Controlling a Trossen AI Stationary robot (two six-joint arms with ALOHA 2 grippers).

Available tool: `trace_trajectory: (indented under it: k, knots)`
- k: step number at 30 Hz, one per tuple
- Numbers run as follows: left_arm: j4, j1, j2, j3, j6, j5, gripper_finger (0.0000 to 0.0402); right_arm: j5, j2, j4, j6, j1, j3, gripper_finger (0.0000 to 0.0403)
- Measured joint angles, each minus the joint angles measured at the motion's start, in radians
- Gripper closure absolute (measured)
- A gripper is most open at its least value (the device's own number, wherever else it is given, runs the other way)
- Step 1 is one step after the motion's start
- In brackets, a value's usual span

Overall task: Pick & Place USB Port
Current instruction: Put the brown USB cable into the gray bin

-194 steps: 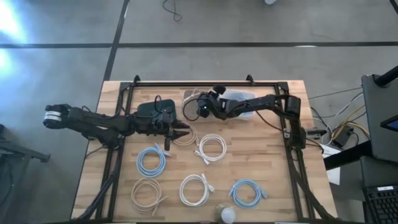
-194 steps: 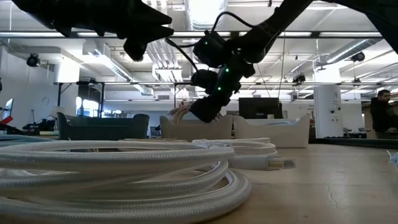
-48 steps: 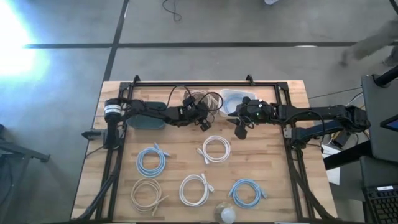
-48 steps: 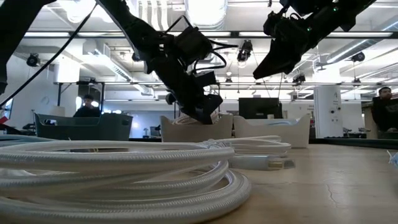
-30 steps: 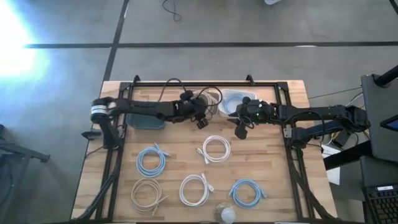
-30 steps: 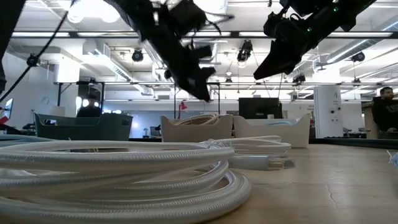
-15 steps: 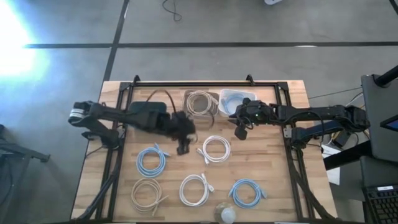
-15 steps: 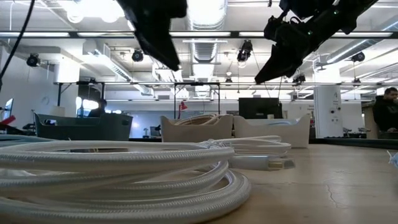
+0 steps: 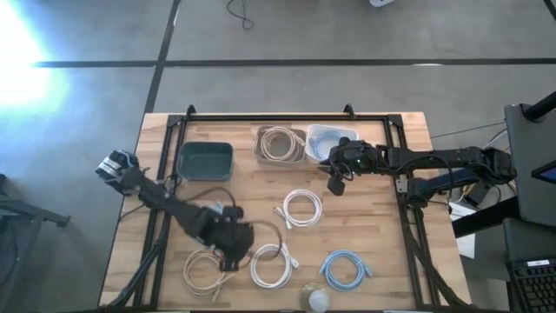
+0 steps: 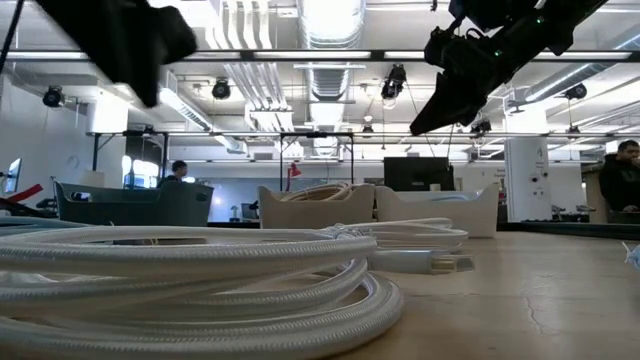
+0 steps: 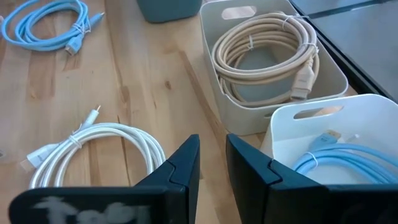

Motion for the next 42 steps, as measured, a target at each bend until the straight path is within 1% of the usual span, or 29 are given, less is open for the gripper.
trace_trajectory:
  k: [5,9,11,15,17,19,21,23,29,32,34,36,39,42]
  knots:
    - [-0.036,-0.114,0.056,0.0,-0.04,0.008,0.0232,-0.003,0.0,0.0,0.034,0.0,0.0,0.0326]
    - [-0.066,-0.151,0.121,0.0,-0.06,0.013,0.0234,-0.008,0.0,0.0,0.045,0.014,0.0,0.0332]
    - [-0.062,-0.15,0.157,0.0,-0.073,0.082,0.0234,-0.009,0.0,0.0,0.05,0.027,0.0,0.0335]
    - [-0.064,-0.143,0.232,0.0,-0.056,0.304,0.0234,-0.011,0.0,-0.001,0.021,0.049,0.0,0.0337]
    - [-0.064,-0.144,0.265,-0.001,-0.02,0.37,0.0234,-0.011,0.0,0.0,-0.01,0.053,0.0,0.0337]
    - [-0.073,-0.144,0.29,-0.001,0.023,0.4,0.0235,-0.011,0.0,-0.001,-0.033,0.053,0.0,0.0334]
    - [-0.087,-0.143,0.306,0.0,0.057,0.396,0.0235,-0.01,0.0,-0.001,-0.035,0.053,0.002,0.0332]
    - [-0.095,-0.144,0.316,0.0,0.071,0.366,0.0235,-0.01,0.0,0.0,-0.037,0.053,0.006,0.033]
    - [-0.097,-0.146,0.333,0.003,0.06,0.332,0.0235,-0.009,0.0,0.001,-0.046,0.053,0.011,0.033]
    - [-0.099,-0.146,0.34,0.003,0.053,0.295,0.0245,-0.009,0.0,0.001,-0.053,0.053,0.011,0.0335]
    - [-0.098,-0.146,0.341,0.003,0.052,0.256,0.0262,-0.009,0.0,0.001,-0.053,0.053,0.011,0.0338]
    - [-0.097,-0.146,0.34,0.003,0.045,0.195,0.0285,-0.009,0.0,0.001,-0.053,0.054,0.011,0.0339]
    - [-0.096,-0.144,0.339,0.002,0.036,0.128,0.0329,-0.009,0.0,0.001,-0.053,0.055,0.011,0.0339]
    - [-0.097,-0.143,0.338,0.001,0.028,0.087,0.0379,-0.009,0.0,0.001,-0.041,0.054,0.011,0.0335]
